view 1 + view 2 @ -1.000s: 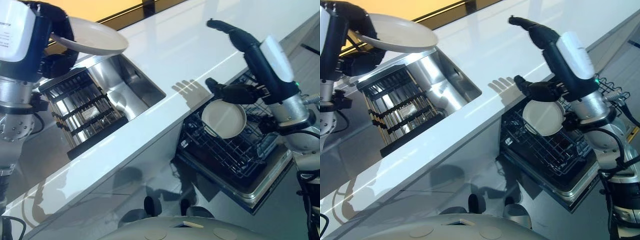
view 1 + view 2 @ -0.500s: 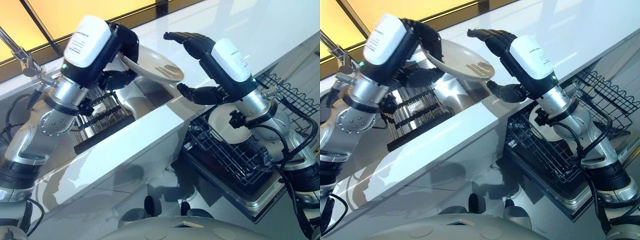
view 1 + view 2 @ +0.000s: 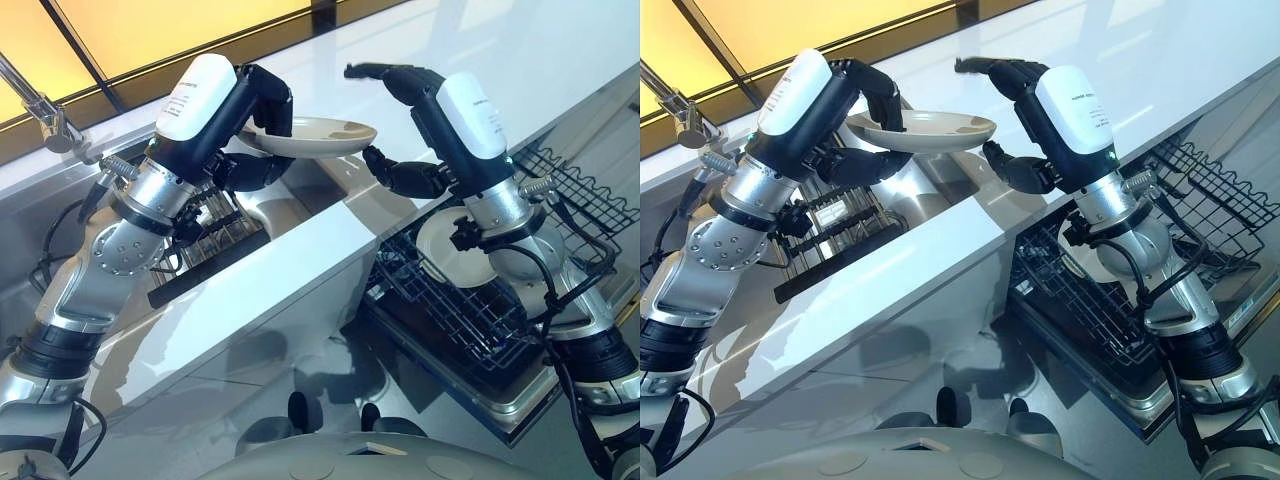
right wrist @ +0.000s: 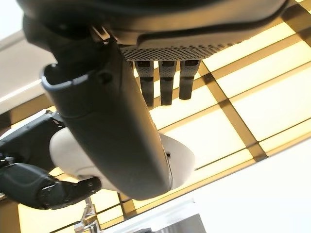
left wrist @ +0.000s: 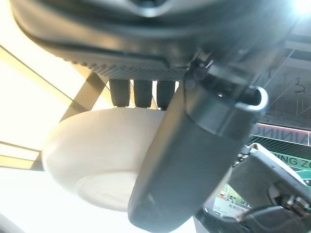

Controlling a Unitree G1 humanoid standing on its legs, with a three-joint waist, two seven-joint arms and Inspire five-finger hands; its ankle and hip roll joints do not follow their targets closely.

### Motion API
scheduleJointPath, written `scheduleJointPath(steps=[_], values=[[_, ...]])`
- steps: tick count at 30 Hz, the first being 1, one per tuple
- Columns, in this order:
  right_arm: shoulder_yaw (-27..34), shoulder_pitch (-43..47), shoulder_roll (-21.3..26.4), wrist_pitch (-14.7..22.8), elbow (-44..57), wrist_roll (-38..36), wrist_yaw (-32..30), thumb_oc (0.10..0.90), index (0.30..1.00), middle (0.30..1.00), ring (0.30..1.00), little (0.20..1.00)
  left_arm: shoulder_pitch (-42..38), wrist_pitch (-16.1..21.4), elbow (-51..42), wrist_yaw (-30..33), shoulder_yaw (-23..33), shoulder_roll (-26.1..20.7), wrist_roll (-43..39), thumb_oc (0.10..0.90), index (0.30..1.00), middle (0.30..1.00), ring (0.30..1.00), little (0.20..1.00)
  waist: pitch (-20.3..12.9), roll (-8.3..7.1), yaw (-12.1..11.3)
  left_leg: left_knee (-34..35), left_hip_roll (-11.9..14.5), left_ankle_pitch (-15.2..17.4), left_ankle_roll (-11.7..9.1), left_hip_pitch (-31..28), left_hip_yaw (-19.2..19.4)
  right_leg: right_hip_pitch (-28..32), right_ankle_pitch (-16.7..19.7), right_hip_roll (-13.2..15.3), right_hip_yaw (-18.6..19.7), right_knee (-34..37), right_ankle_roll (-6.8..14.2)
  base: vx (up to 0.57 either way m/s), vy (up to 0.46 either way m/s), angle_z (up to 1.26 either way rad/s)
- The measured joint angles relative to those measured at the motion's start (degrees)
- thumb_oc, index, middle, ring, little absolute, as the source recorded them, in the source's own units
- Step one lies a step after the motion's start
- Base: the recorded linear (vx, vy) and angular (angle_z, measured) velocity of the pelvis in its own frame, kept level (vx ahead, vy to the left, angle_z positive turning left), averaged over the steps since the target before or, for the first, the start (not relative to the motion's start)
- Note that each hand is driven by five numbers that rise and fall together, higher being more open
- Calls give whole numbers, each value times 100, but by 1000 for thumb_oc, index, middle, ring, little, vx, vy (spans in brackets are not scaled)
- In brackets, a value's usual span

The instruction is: Pick up plates and place into dishwasher.

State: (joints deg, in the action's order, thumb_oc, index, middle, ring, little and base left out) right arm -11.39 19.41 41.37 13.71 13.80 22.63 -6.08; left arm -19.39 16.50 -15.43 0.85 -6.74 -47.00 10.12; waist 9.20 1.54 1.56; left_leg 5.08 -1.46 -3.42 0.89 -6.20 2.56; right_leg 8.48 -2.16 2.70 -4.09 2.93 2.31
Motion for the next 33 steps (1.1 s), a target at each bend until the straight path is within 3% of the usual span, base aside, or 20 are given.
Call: scheduleJointPath(steps=[15, 16, 17, 18, 33], values=[[-69, -76, -130, 4, -59, -15, -47, 100, 300, 300, 300, 200, 0, -3, -20, 418, 4, 129, 2, 103, 302, 302, 302, 203, 1, -2, 18, 0, -36, -2, 0, 9, -71, 32, 0, 11, -97, 21, 0, -2, -4, 2], [-69, -76, -130, 6, -59, -15, -47, 100, 300, 300, 300, 200, 0, -3, -20, 427, 4, 129, 2, 193, 380, 380, 380, 293, 2, -2, 19, 0, -37, -2, 1, 8, -70, 32, 0, 12, -96, 21, 0, 0, 0, 0], [-69, -76, -130, 10, -59, -15, -47, 100, 300, 300, 300, 200, 0, -6, -20, 442, 4, 129, 4, 405, 561, 561, 561, 505, 2, -3, 22, 0, -39, -2, 1, 8, -66, 31, 0, 15, -93, 22, 0, 0, 0, 0], [-69, -76, -130, 9, -59, -16, -47, 100, 300, 300, 300, 200, 0, -7, -20, 448, 4, 129, 4, 800, 900, 900, 900, 900, 2, -3, 23, 0, -40, -2, 1, 8, -65, 30, 0, 16, -93, 22, 0, 0, 0, 0], [29, -388, -107, 15, -75, -69, -41, 100, 300, 300, 300, 200, 164, -300, -17, 189, 97, 129, -1, 800, 900, 900, 900, 900, 5, -8, 29, 0, -47, -3, 3, 4, -40, 27, 0, 25, -74, 33, 0, 0, 0, 0]])
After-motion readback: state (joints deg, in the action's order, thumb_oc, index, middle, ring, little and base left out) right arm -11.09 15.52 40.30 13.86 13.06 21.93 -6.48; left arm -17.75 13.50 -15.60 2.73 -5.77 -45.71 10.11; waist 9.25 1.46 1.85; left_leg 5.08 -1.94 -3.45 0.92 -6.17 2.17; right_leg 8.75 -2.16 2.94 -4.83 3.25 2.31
